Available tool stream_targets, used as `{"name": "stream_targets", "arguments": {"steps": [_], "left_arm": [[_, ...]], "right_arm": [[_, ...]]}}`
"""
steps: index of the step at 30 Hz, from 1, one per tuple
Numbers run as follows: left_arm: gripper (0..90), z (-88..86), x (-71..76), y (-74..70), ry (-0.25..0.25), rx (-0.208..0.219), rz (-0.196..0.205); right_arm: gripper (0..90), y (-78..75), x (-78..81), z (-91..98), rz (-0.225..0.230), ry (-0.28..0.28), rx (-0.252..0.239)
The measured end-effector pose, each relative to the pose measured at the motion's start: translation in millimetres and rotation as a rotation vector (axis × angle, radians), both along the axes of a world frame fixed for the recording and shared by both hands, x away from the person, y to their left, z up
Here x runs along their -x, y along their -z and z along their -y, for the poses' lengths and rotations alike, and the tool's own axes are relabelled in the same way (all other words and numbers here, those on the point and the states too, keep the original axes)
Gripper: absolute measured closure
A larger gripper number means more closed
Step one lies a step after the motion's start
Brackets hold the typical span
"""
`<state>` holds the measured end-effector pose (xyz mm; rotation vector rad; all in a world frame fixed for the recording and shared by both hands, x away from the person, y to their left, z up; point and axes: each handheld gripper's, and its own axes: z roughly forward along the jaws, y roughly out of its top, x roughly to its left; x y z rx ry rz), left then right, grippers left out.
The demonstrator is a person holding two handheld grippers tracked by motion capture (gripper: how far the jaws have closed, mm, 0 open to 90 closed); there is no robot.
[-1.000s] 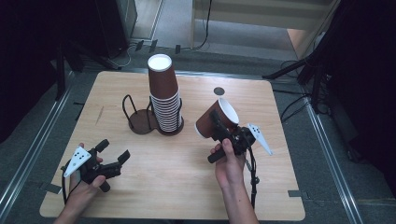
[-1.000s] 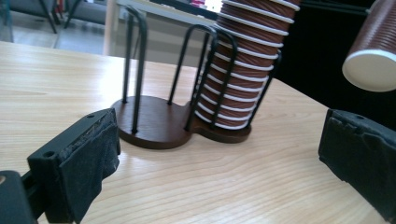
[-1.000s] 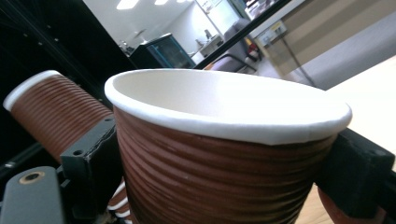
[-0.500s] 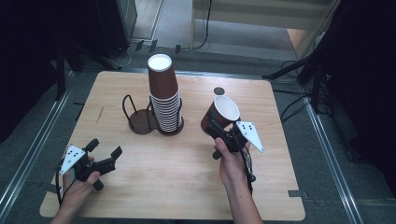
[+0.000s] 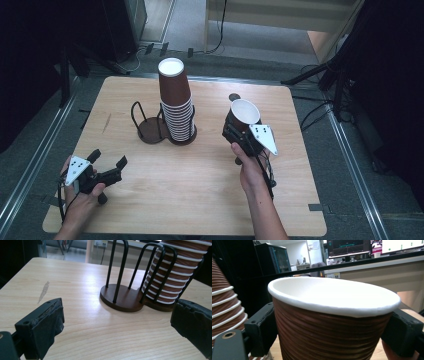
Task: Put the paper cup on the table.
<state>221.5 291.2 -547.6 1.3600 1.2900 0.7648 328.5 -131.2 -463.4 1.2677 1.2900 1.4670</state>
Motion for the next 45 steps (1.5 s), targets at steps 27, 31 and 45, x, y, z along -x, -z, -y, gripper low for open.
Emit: {"name": "stream_targets", "arguments": {"steps": [27,31,45], "left_arm": [[0.0,1.3,-2.2,3.6,-0.023,-0.045,-0.054],[0.0,1.5,-2.3,3.6,-0.023,-0.046,-0.055],[0.0,1.8,-2.3,3.6,-0.022,-0.049,-0.059]], "right_arm": [[11.1,27.2,-51.3,19.0,-0.056,0.168,0.133],[11.1,32.3,-55.6,18.9,-0.063,0.160,0.138],[10.8,59.2,-68.4,25.8,-0.082,0.147,0.156]]}}
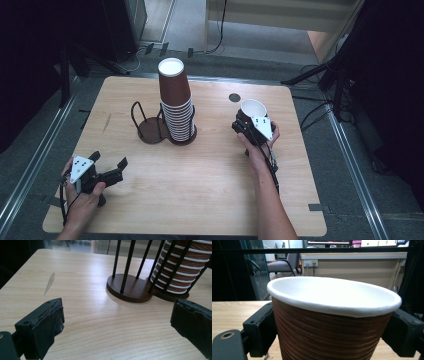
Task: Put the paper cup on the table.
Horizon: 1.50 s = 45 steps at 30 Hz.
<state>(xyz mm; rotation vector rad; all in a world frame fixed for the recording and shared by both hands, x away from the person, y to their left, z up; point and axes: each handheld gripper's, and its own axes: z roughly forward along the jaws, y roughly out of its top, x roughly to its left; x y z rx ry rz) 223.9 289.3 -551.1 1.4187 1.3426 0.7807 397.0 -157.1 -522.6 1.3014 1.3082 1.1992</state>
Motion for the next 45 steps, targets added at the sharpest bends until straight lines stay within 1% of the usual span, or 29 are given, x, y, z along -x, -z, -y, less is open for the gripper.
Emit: {"name": "stream_targets", "arguments": {"steps": [3,7,10,12,24,36,41,45], "left_arm": [[0.0,0.0,0.0,0.0,0.000,-0.001,0.000],[0.0,0.1,-0.1,0.0,0.001,-0.003,0.001],[0.0,0.3,-0.1,0.1,0.000,0.000,0.001],[0.0,0.1,0.0,0.0,-0.001,0.001,-0.002],[0.0,0.1,0.0,0.0,0.002,-0.001,0.000],[0.0,0.6,0.0,0.0,0.001,-0.002,0.002],[0.0,0.4,0.0,0.0,0.002,-0.002,0.003],[0.0,0.7,0.0,0.1,0.002,-0.003,0.005]], "right_arm": [[10.7,4.7,0.0,0.2,0.002,-0.008,0.034],[10.5,8.8,1.5,-1.7,-0.001,-0.028,0.064],[10.2,10.6,2.0,-3.1,-0.011,-0.038,0.071],[10.1,11.1,2.1,-3.2,-0.009,-0.039,0.079],[9.0,12.6,2.7,-1.9,-0.030,-0.038,0.071],[7.9,14.3,4.0,-3.1,-0.050,-0.050,0.092],[6.1,13.2,4.4,-2.8,-0.054,-0.060,0.085],[2.4,11.9,5.2,-2.1,-0.061,-0.077,0.080]]}}
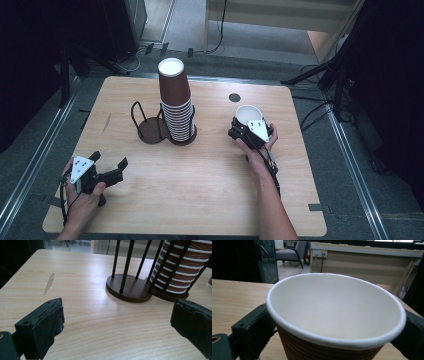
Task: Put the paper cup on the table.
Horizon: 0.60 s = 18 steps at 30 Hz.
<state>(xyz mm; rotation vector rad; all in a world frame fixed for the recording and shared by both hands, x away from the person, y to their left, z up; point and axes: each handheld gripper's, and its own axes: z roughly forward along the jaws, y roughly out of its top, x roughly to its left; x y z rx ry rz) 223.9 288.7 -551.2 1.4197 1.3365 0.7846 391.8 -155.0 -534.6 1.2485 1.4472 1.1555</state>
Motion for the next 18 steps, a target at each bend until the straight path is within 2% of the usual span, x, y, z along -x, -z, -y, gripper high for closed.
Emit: {"name": "stream_targets", "arguments": {"steps": [8,14,16,18], "left_arm": [[0.0,-0.2,0.0,0.0,0.001,0.001,-0.001],[0.0,-0.5,-0.1,0.0,0.001,0.003,-0.002],[0.0,-0.5,-0.1,0.0,0.001,0.002,-0.002],[0.0,-0.2,-0.2,0.0,0.000,0.003,-0.001]], "right_arm": [[0.0,-6.0,3.9,2.6,-0.017,-0.035,-0.033],[0.0,-13.3,12.3,3.5,-0.009,-0.059,-0.027],[0.0,-15.2,15.2,4.6,-0.002,-0.055,-0.011],[0.0,-16.6,17.9,6.2,-0.002,-0.055,-0.017]]}}
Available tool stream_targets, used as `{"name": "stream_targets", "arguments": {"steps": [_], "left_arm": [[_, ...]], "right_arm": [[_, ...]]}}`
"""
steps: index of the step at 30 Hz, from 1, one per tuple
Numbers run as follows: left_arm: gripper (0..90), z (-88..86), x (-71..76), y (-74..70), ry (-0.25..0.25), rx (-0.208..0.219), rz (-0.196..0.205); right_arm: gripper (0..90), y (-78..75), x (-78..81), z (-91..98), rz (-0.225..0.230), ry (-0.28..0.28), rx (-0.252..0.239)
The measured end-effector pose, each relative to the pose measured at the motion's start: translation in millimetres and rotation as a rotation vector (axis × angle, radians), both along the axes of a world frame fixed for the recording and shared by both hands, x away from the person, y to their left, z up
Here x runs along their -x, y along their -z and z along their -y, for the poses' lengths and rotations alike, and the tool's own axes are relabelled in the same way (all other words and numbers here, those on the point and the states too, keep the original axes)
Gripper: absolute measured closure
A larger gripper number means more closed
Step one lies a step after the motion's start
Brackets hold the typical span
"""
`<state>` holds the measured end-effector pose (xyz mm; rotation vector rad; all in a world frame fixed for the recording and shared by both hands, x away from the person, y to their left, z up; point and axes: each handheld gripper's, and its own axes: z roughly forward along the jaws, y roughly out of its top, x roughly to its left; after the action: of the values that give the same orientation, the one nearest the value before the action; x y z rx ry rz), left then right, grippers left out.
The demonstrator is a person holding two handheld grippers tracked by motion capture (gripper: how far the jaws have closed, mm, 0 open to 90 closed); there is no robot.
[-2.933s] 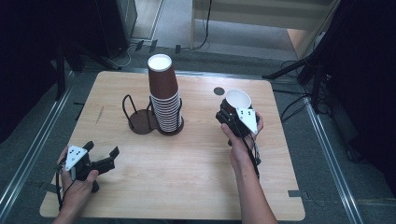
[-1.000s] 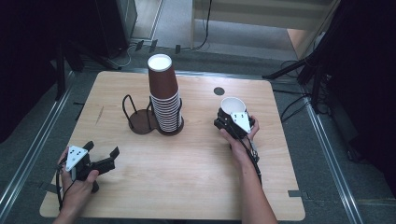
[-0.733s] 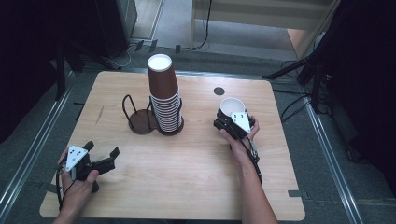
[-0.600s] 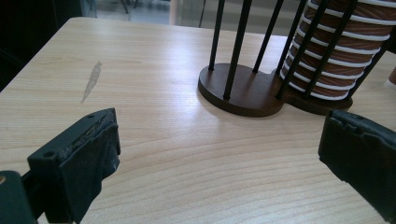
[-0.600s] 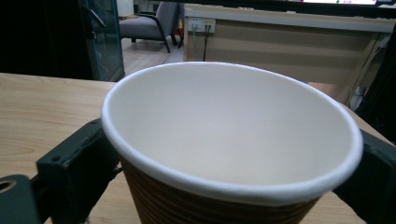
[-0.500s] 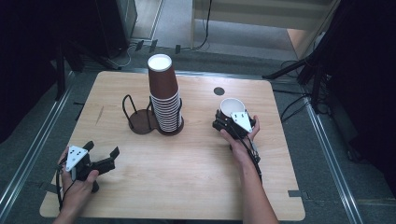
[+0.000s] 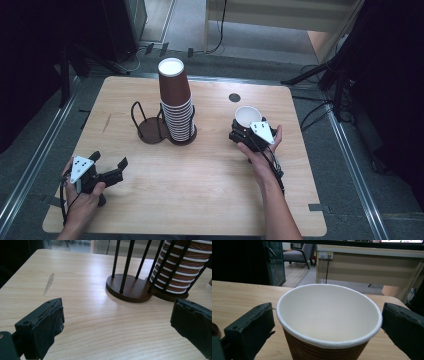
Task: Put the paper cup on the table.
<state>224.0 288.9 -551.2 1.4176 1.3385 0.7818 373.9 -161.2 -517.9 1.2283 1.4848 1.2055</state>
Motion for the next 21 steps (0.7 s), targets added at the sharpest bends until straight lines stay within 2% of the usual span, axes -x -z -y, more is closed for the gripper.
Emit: {"name": "stream_targets", "arguments": {"steps": [5,14,21], "left_arm": [[0.0,-0.4,0.1,0.0,0.000,-0.002,-0.002],[0.0,-0.3,0.3,0.0,-0.001,0.000,-0.006],[0.0,-0.1,0.3,-0.1,0.000,-0.007,-0.008]], "right_arm": [[0.0,-2.5,8.1,5.3,0.006,-0.004,-0.014],[0.0,-8.1,27.7,13.2,0.034,-0.020,-0.010],[0.0,-14.5,39.3,24.3,0.049,-0.017,-0.042]]}}
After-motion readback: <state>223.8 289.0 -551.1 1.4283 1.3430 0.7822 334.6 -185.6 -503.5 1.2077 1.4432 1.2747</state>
